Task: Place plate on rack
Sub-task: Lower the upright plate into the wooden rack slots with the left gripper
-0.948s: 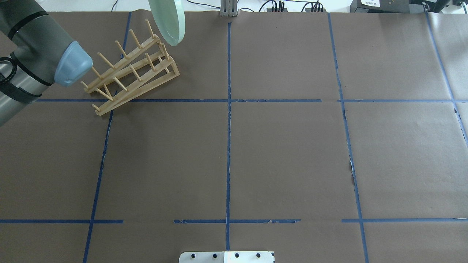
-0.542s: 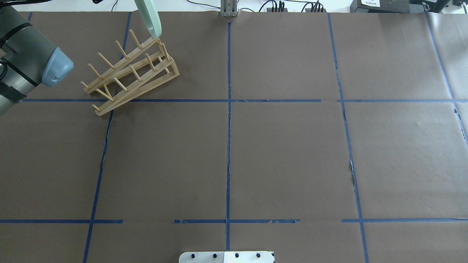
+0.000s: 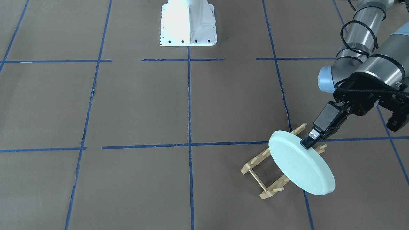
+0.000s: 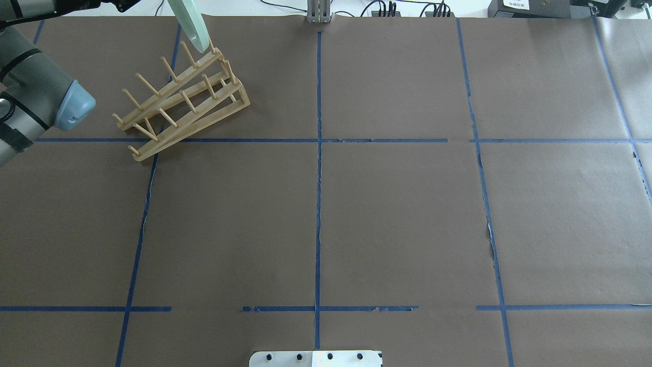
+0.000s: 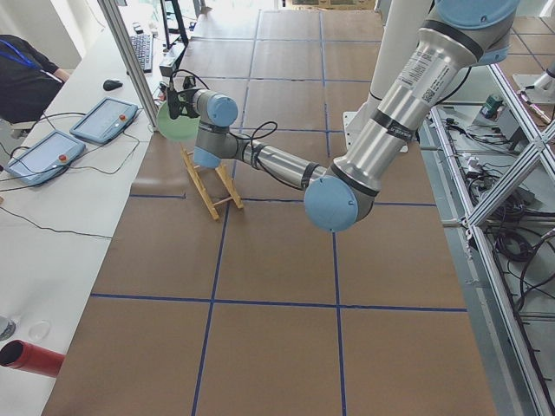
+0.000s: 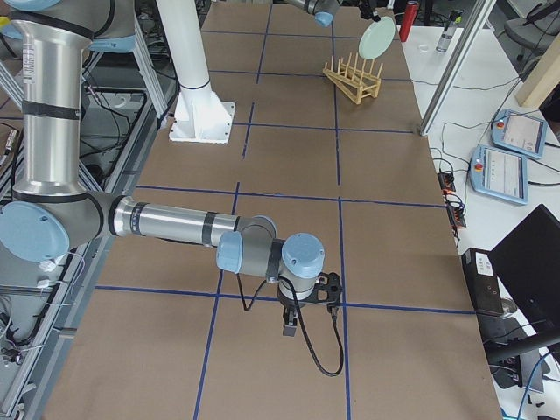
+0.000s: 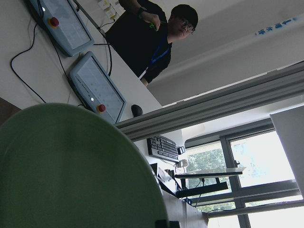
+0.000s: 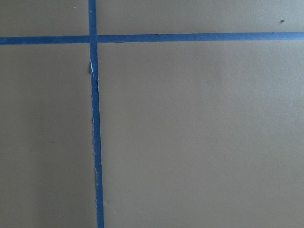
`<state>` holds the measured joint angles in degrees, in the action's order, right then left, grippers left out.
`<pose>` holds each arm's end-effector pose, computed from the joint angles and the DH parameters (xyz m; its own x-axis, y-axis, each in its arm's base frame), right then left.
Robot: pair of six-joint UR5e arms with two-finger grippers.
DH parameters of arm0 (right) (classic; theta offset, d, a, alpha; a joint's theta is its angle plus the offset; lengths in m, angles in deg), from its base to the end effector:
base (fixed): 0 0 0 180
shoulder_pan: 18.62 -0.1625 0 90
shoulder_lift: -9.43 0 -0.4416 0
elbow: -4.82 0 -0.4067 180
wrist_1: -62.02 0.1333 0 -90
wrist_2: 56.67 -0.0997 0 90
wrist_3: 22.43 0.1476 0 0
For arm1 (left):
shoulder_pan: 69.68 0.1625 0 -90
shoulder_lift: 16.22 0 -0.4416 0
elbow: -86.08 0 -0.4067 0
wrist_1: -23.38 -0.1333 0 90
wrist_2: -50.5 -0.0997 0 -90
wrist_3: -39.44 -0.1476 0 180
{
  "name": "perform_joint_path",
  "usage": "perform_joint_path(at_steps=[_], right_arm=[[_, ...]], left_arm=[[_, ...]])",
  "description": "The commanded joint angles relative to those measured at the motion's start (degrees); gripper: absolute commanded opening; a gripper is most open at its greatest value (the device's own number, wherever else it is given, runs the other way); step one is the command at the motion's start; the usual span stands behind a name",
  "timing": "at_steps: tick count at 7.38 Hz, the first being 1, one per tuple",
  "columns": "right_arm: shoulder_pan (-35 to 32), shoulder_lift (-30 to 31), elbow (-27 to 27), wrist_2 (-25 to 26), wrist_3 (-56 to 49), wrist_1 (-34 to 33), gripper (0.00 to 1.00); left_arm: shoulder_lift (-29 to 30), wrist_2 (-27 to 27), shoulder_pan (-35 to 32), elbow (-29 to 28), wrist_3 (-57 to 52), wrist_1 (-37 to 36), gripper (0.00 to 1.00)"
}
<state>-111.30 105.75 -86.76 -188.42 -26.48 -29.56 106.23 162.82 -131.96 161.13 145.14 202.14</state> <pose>0.0557 -0.4415 0.7554 0.7432 0.0377 0.6680 0.0060 0.9980 -0.0631 0.2702 -0.6804 0.2789 -0.3011 0.0348 -0.9530 0.5899 0.7920 -0.1574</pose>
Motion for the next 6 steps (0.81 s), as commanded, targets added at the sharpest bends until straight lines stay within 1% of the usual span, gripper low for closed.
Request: perform_joint_path(at_steps=[1, 5, 6], right_arm=[[0.0, 0.0, -0.1, 0.0, 0.0, 0.0, 1.00], [0.0, 0.0, -0.1, 0.0, 0.0, 0.0, 1.00], [0.0, 0.0, 0.0, 0.0, 0.0, 0.0, 1.00]], left_arm=[[-0.2, -2.9, 1.5, -2.2, -0.7, -0.2, 0.00], [0.1, -4.2, 4.2, -2.5, -1.6, -0.4, 0.00], [-0.1, -5.6, 5.8, -2.9, -1.7, -0.4, 0.00]])
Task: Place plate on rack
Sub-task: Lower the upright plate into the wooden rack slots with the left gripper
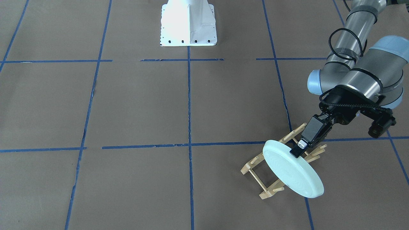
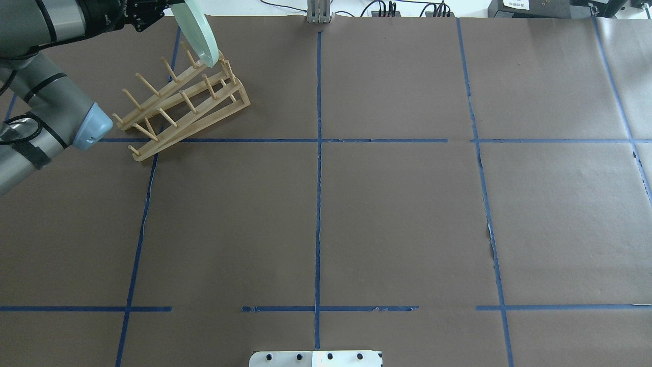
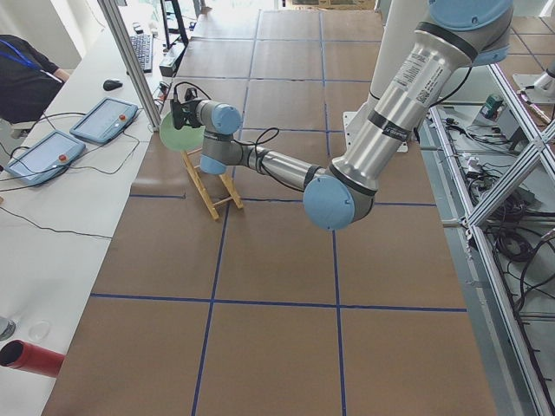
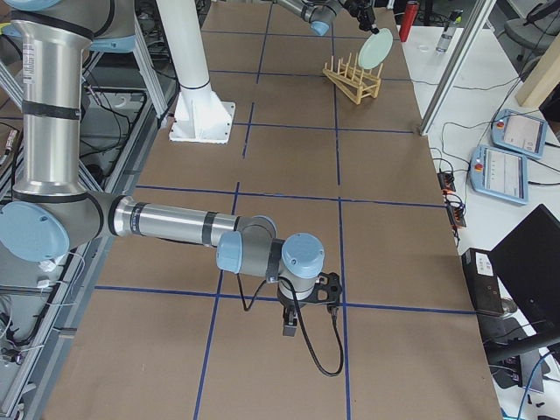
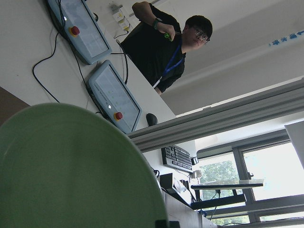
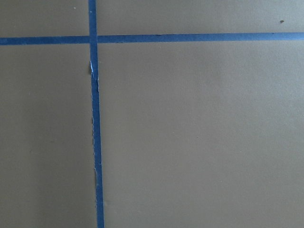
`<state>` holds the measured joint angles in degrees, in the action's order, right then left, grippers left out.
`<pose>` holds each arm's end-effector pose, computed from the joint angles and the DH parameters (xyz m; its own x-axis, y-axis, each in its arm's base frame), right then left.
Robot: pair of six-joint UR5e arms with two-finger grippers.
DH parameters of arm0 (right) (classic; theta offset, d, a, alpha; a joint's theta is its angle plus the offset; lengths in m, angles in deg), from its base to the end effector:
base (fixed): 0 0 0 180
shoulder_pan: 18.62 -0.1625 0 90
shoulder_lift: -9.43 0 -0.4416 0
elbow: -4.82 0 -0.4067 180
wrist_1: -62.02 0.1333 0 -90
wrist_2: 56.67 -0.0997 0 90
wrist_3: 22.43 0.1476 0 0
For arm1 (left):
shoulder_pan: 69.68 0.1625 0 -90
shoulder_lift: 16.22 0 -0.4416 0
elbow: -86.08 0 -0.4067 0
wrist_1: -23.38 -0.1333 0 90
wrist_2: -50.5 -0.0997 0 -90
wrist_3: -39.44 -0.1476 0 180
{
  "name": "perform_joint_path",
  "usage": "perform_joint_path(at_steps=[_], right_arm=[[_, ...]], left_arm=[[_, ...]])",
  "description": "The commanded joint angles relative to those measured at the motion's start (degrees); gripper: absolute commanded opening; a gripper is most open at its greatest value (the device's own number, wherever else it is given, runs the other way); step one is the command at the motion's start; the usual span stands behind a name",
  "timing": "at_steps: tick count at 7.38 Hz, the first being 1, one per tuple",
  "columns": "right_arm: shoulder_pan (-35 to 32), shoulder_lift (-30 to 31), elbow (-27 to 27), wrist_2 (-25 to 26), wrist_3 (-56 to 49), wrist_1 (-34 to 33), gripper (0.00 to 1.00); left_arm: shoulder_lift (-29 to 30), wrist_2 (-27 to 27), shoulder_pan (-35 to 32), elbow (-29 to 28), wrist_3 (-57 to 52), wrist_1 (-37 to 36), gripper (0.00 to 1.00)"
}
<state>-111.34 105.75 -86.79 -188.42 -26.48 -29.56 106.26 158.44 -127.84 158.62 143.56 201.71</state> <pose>0.0560 -0.4416 0.7552 0.7432 0.0379 0.6680 0.0053 0.9980 -0.0625 0.3176 -0.6780 0.3002 -0.2767 0.0057 -0.9609 0.6008 0.7815 -0.1684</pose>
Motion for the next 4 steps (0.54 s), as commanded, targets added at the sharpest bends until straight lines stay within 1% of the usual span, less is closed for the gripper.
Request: perform_joint_path(at_steps=[1, 4], right_arm=[[0.0, 0.0, -0.1, 0.0, 0.0, 0.0, 1.00], [0.0, 0.0, 0.0, 0.0, 0.0, 0.0, 1.00]], left_arm=[[-0.1, -1.9, 2.5, -0.7, -0.2, -0.1, 0.00], [-0.8, -2.6, 2.7, -1.6, -2.3, -0.1, 0.00]])
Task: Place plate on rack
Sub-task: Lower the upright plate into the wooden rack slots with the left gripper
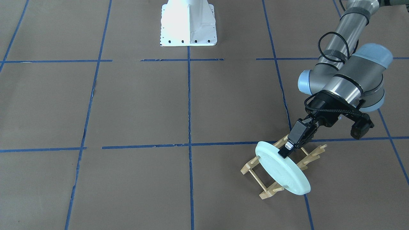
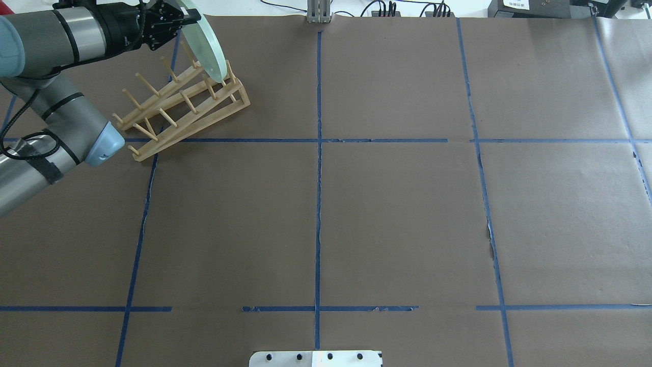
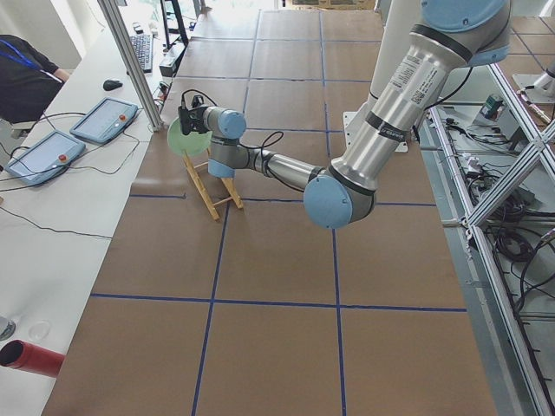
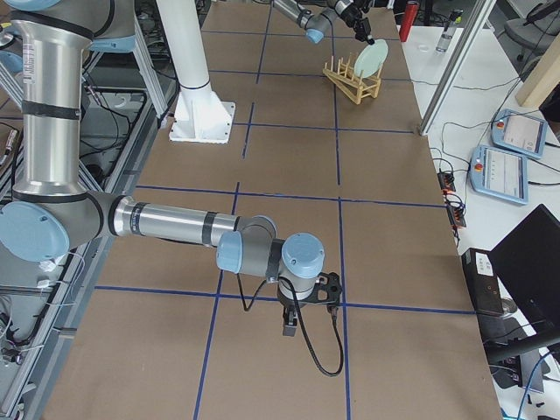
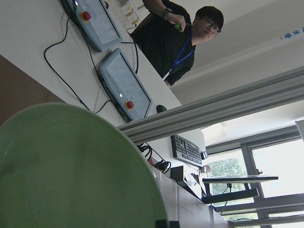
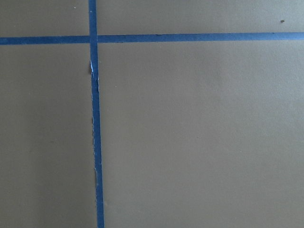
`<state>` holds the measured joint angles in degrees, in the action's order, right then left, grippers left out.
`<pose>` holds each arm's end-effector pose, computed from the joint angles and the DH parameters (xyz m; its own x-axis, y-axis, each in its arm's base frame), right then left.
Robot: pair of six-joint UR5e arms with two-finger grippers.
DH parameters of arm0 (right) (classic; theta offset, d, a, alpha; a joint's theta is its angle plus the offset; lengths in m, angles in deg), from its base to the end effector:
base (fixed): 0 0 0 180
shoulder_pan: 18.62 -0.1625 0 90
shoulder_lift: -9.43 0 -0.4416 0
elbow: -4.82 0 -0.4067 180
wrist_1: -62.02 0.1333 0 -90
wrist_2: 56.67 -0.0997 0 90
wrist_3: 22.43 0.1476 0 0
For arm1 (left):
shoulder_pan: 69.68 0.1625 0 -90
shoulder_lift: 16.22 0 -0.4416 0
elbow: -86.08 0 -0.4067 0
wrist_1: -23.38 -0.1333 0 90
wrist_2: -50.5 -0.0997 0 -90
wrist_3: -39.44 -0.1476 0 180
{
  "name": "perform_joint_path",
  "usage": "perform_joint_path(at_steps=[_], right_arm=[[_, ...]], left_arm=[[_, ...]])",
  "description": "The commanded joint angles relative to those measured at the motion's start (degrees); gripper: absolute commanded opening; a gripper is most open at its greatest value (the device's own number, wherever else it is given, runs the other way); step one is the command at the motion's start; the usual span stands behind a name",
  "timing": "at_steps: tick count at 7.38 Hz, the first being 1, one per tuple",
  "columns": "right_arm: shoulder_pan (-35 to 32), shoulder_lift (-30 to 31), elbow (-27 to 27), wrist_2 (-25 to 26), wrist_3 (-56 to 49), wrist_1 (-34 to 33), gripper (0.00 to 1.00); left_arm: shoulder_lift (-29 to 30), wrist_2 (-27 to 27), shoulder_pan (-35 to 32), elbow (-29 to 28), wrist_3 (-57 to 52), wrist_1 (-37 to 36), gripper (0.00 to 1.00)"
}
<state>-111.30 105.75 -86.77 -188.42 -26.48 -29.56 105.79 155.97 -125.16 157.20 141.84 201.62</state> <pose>0.0557 -0.4416 0.7554 0.7432 0.0376 0.6680 0.0060 0.9980 -0.0629 0.3476 -0.6711 0.3188 -0.2478 -0.0049 -0.9688 0.6068 0.7787 -0.1592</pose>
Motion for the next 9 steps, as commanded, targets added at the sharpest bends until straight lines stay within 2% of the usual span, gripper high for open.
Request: perform_joint_path(at_steps=[1, 2, 3, 5, 7, 8, 9], right_arm=[[0.0, 0.0, 0.0, 0.0, 0.0, 0.0, 1.00], [0.0, 0.0, -0.1, 0.0, 0.0, 0.0, 1.00], [-0.1, 0.0, 0.0, 0.0, 0.0, 0.0, 1.00], [-0.1, 0.0, 0.0, 0.0, 0.0, 0.0, 1.00], [-0.1, 0.0, -0.1, 0.0, 0.0, 0.0, 1.00], [0.0, 0.0, 0.0, 0.0, 0.0, 0.0, 1.00], [0.0, 0.0, -0.1, 0.0, 0.0, 0.0, 1.00]], left_arm=[[-0.5, -0.1, 0.0, -0.2, -0.8, 0.0, 0.00], [-0.6, -0.1, 0.1, -0.2, -1.3, 0.0, 0.13], [-0.6, -0.1, 0.2, -0.2, -1.2, 0.0, 0.45], [-0.6, -0.1, 0.1, -0.1, -0.9, -0.2, 1.00], [-0.6, 1.7, -0.3, 0.3, -1.2, -0.6, 1.00], [-1.2, 7.5, -1.5, 1.8, -1.6, -5.6, 1.00], [-2.2, 15.9, -3.6, 4.4, -4.4, -14.8, 1.00]])
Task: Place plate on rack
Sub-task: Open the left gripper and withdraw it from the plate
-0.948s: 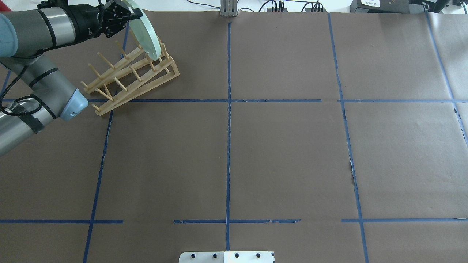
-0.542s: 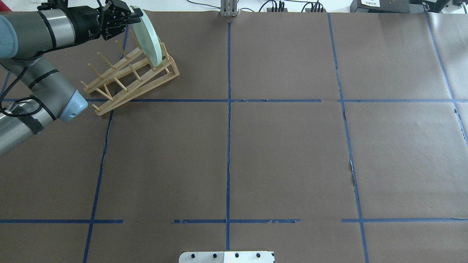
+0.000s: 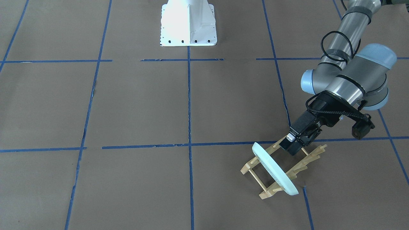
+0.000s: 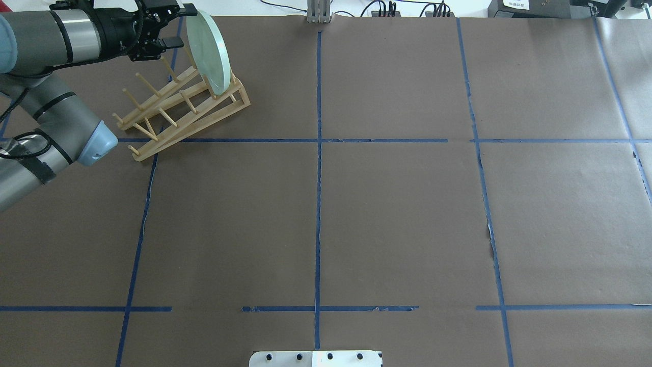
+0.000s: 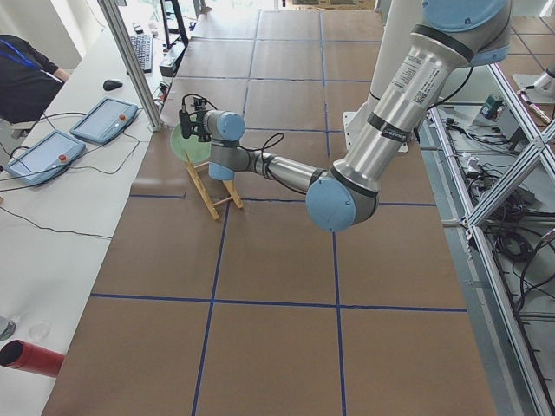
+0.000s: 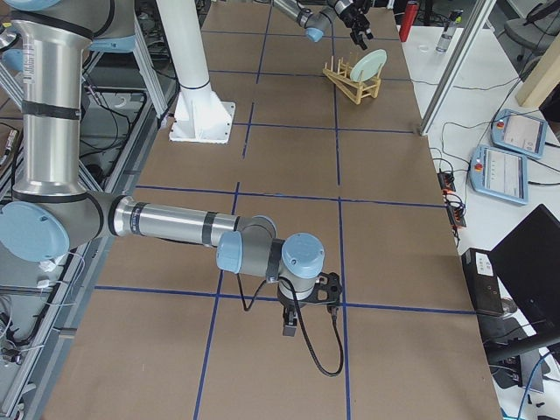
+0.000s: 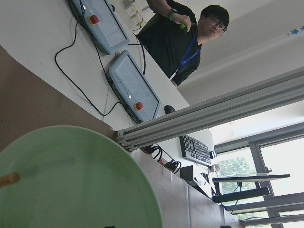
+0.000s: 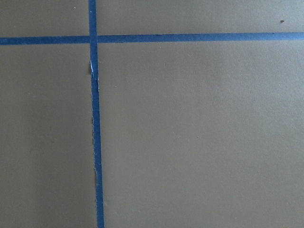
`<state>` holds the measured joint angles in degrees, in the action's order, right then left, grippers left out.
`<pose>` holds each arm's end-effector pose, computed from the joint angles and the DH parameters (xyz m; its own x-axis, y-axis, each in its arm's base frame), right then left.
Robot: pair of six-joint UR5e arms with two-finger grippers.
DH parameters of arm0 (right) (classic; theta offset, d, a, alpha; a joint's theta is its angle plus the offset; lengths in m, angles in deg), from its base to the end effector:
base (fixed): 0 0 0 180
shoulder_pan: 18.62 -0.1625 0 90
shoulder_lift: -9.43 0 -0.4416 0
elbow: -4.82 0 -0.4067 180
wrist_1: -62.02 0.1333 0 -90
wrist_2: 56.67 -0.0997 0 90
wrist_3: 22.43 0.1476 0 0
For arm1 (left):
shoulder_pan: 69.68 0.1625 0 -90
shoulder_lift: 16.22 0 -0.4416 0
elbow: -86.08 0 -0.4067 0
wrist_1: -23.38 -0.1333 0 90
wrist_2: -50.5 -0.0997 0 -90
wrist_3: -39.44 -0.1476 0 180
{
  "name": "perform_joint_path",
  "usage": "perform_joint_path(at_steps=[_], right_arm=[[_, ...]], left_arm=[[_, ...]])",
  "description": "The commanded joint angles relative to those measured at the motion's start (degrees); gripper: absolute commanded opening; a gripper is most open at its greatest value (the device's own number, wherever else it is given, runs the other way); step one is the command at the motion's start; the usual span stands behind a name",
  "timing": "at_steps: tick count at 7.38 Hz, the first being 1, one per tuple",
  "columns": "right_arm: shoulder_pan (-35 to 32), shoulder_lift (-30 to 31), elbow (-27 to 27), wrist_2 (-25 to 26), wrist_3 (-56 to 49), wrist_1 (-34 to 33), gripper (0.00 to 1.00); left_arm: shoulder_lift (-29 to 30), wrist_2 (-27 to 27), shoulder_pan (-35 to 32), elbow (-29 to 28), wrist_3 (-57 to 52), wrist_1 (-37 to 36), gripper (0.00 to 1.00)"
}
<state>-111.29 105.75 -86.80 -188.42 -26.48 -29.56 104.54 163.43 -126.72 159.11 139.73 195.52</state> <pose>0.0557 -0.4417 0.7551 0.7433 0.0371 0.6680 0.0062 0.9980 -0.0624 0.3421 -0.6669 0.3318 -0.1557 -0.0623 -0.9858 0.5428 0.8284 -0.1381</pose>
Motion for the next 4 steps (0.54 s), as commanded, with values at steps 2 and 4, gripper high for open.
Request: perform_joint_path(at_steps=[2, 4], right_arm=[[0.0, 0.0, 0.0, 0.0, 0.0, 0.0, 1.00], [-0.1, 0.0, 0.0, 0.0, 0.0, 0.0, 1.00]], left_arm=[[-7.3, 15.0, -5.6, 12.1, -21.2, -29.5, 1.00], [-14.6, 14.9, -8.5, 20.2, -46.7, -49.6, 1.00]])
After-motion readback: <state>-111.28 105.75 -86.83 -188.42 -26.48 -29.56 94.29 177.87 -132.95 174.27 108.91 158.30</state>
